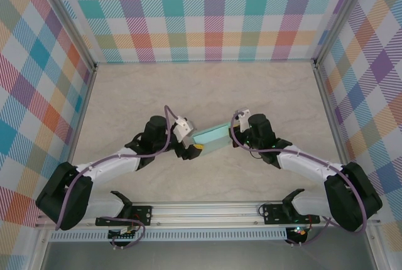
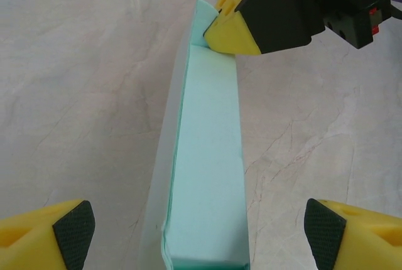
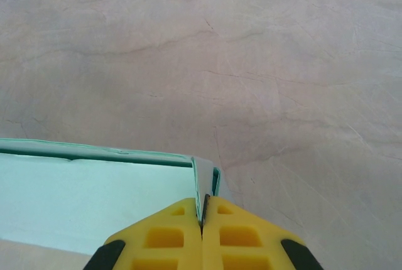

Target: Fold the paper box

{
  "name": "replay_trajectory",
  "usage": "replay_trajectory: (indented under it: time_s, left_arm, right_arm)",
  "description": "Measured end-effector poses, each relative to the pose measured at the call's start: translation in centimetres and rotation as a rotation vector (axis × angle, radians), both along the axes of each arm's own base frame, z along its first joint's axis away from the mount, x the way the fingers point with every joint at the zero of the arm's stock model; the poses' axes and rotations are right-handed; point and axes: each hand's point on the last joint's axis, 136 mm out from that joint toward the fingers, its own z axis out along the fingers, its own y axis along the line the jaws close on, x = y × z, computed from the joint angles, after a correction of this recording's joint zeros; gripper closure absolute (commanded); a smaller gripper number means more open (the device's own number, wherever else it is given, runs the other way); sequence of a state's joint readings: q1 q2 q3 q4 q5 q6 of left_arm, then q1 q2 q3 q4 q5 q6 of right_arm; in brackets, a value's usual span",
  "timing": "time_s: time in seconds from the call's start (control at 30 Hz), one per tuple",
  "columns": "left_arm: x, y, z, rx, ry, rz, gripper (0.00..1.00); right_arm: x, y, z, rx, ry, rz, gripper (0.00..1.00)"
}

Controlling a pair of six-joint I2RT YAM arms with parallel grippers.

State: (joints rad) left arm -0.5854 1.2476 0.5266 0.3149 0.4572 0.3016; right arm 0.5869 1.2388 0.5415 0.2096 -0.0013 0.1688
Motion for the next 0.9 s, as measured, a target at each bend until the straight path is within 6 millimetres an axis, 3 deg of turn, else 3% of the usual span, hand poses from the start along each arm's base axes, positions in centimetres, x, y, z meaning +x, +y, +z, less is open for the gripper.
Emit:
replay_trajectory:
  time_s: [0.23,0.3,0.43,0.57,0.63,0.73,0.8,0.9]
  left_arm:
    - [-0.3,3.8,-2.2,-0.094,-0.008,0.237,0.1]
    - [-0.2,4.3,-1.0,-0.155,-0.024,0.281,0.1]
    - [0.2,6.0,3.5,-0.295,-0.091,0.387,0.09]
    - [0.7,8.6,5.4,-0.363,-0.073,0.526,0.23]
    - [1.1,9.7,5.0,-0.378,-0.014,0.597,0.3]
    - [1.9,10.5,4.0,-0.361,0.138,0.672,0.33]
    - [2.5,10.2,3.8,-0.351,0.263,0.686,0.33]
    - [3.1,8.1,4.4,-0.351,0.455,0.645,0.35]
  right_arm:
    - [0.1,0.0,-0.1,-0.003,-0.023,-0.012,1.0]
    - [0.2,0.0,-0.1,-0.006,-0.026,-0.017,1.0]
    - [0.2,-0.1,-0.1,-0.01,-0.028,-0.021,1.0]
    - [0.1,-0.3,-0.1,-0.013,-0.033,-0.028,1.0]
    - [0.0,-0.5,0.0,-0.015,-0.037,-0.034,1.0]
    - [-0.2,-0.5,0.0,-0.018,-0.042,-0.035,1.0]
    - [-0.3,-0.4,0.0,-0.02,-0.042,-0.037,1.0]
    - [-0.4,-0.3,0.0,-0.024,-0.044,-0.046,1.0]
